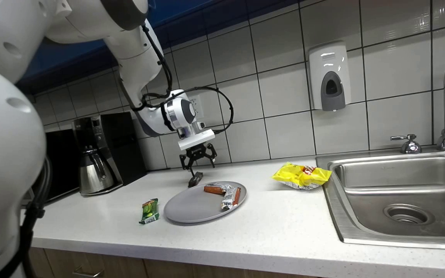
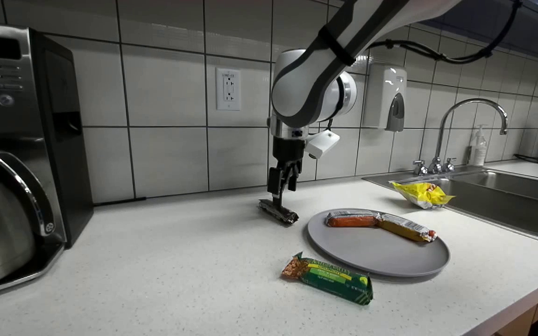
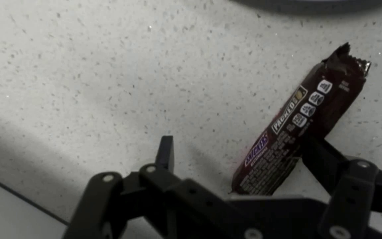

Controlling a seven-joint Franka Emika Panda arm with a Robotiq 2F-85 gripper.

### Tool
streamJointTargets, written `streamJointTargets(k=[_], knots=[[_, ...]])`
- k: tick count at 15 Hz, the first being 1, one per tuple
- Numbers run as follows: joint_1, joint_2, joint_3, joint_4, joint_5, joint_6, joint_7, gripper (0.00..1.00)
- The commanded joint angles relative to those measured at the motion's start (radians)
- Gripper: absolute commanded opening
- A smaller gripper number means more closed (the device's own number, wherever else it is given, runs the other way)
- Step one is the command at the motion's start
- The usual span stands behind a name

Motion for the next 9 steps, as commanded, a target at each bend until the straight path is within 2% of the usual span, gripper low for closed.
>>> streamJointTargets(k=[1, 9], knots=[[0.010, 0.025, 0.012, 0.066, -0.014, -0.023, 0.026, 1.00], [0.044, 0.062, 0.007, 0.084, -0.013, -0.036, 0.071, 1.00]])
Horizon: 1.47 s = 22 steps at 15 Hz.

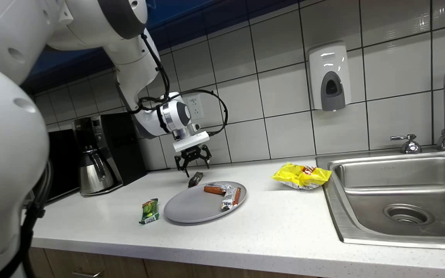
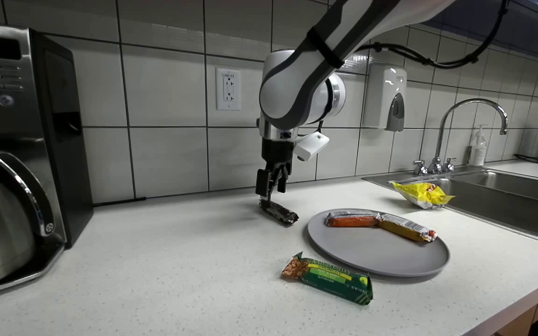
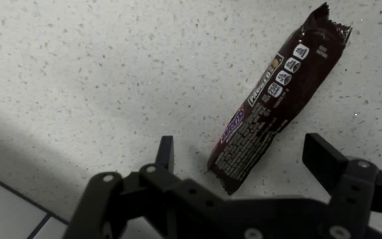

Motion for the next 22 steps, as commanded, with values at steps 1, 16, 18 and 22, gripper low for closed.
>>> streamJointTargets(k=[1, 16, 18, 22], knots=[[0.018, 0.033, -0.003, 0.038, -0.013, -0.034, 0.064, 1.00], [0.026, 0.024, -0.003, 0.023, -0.025, -0.044, 0.080, 0.27], [0.029, 0.017, -0.004, 0.020, -0.033, -0.051, 0.076, 0.12], [0.025, 0.002, 0.002, 0.008, -0.038, -0.067, 0.062, 0.05]])
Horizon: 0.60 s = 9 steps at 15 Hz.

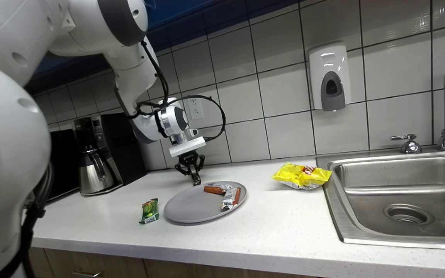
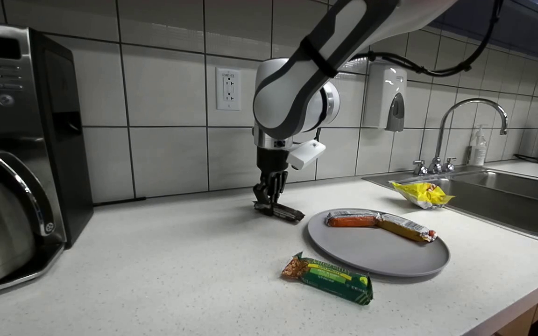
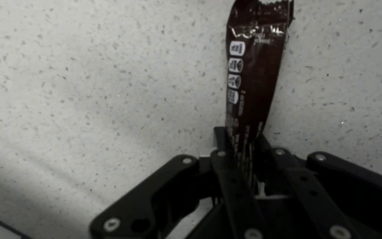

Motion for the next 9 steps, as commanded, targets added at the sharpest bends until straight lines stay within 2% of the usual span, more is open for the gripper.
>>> streamJointTargets(k=[1, 9], knots=[[0.005, -0.039, 0.001, -0.011, -0.029, -0.058, -0.008, 0.05], [-0.003, -0.150, 0.026, -0.085, -0.039, -0.151, -0.081, 0.05]])
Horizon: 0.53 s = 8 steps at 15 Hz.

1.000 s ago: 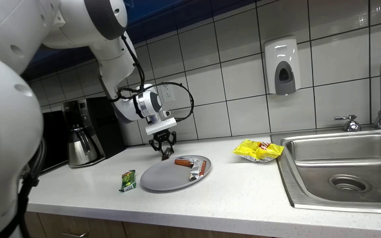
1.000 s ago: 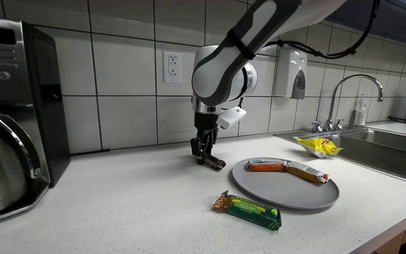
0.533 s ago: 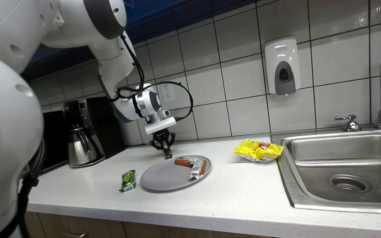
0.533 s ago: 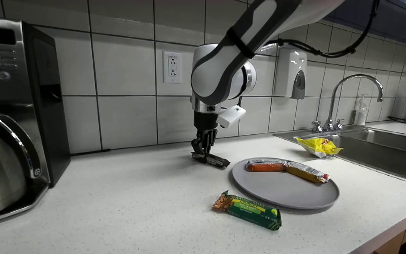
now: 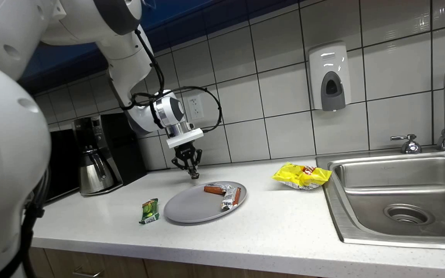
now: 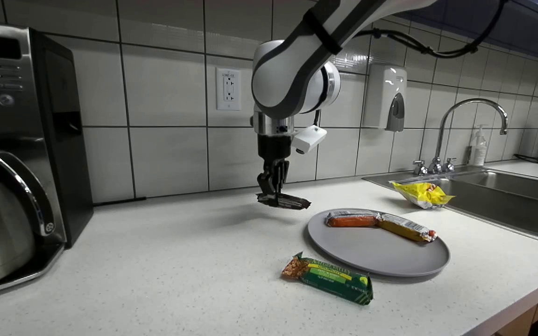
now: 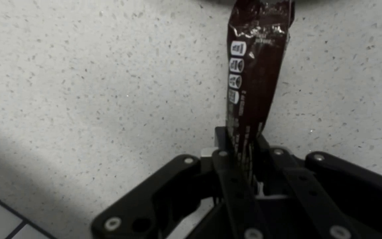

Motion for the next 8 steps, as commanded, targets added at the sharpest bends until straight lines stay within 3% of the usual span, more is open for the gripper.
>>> streamJointTargets(k=[1, 8], knots=[[-0.002, -0.102, 0.012, -0.087, -0.030, -0.045, -0.012, 0.05], [-0.023, -0.231, 0.036, -0.265, -0.027, 0.007, -0.045, 0.05]])
